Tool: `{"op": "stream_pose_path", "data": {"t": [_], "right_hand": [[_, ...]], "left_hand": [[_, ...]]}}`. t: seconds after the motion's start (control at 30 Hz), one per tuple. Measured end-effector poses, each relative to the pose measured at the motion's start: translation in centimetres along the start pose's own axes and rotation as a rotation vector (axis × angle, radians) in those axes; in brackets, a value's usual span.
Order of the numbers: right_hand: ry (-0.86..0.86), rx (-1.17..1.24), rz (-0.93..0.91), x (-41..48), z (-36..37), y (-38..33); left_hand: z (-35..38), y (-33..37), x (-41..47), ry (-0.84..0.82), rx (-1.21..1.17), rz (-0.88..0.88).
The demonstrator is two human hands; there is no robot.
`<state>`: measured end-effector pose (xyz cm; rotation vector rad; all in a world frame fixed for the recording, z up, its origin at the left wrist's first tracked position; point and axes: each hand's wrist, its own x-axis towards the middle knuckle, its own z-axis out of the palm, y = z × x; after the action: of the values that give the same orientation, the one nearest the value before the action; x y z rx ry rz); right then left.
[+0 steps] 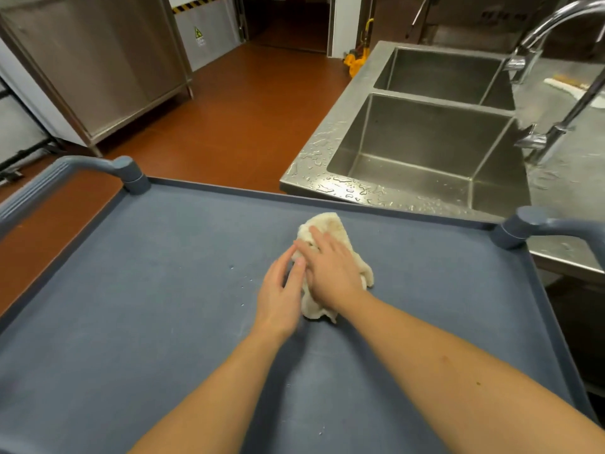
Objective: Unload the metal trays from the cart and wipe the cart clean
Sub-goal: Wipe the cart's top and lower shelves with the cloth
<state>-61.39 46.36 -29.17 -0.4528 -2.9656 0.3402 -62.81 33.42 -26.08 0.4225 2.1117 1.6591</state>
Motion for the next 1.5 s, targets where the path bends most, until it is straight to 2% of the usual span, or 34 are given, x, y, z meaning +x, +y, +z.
{"op": "stream_pose_path", "data": {"t": [0.27, 0.4, 0.47, 0.6, 0.63, 0.7, 0.77, 0.83, 0.9, 1.0, 1.1, 1.17, 1.23, 1.5], "right_hand": [[0.113, -0.053, 0.334, -4.0, -4.3, 13.9], [0.142, 0.011, 0.472, -6.0, -5.0, 15.5], [0.138, 0.059, 0.471, -6.5, -4.6, 13.2], [0.062, 0.176, 0.262, -7.5, -2.6, 5.8], [0.046, 0.247, 0.262, -7.8, -2.4, 3.4], [0.081, 0.378, 0.238, -7.7, -1.5, -1.6], [0.094, 0.530, 0.129, -7.7, -0.9, -6.9], [0.146, 0.568, 0.127, -7.2, -0.2, -12.3], [0.217, 0.482, 0.116, -6.9, -0.4, -17.5], [0.173, 0.455, 0.018, -6.1, 0.4, -23.8], [-0.006, 0.319, 0.080, -6.9, 2.4, -28.2], [-0.111, 0.139, 0.089, -8.1, 4.0, -29.7], [-0.129, 0.044, 0.104, -8.6, 4.8, -30.3], [-0.109, 0.081, 0.136, -7.9, 6.5, -33.8]], "left_hand": [[3.5, 1.3, -0.1, -0.101, -0.022, -0.060], [4.1, 2.1, -0.9, -0.122, -0.009, -0.055], [3.7, 2.5, -1.6, -0.114, -0.014, -0.045], [1.2, 3.3, -3.0, -0.096, -0.010, -0.018], [0.1, 3.5, -3.3, -0.087, -0.011, -0.006], [-2.6, 3.7, -3.9, -0.067, -0.014, 0.014], [-6.1, 3.4, -4.8, -0.049, -0.012, 0.038], [-10.2, 2.7, -5.7, -0.029, -0.006, 0.051], [-14.6, 1.7, -6.8, -0.004, 0.000, 0.058], [-20.9, 0.3, -8.5, 0.044, -0.004, 0.062], [-25.9, -1.3, -9.9, 0.085, 0.004, 0.045], [-28.3, -2.1, -10.5, 0.095, 0.017, 0.037], [-30.1, -2.6, -10.8, 0.106, 0.018, 0.032], [-32.5, -4.9, -11.4, 0.105, 0.028, -0.014]]}}
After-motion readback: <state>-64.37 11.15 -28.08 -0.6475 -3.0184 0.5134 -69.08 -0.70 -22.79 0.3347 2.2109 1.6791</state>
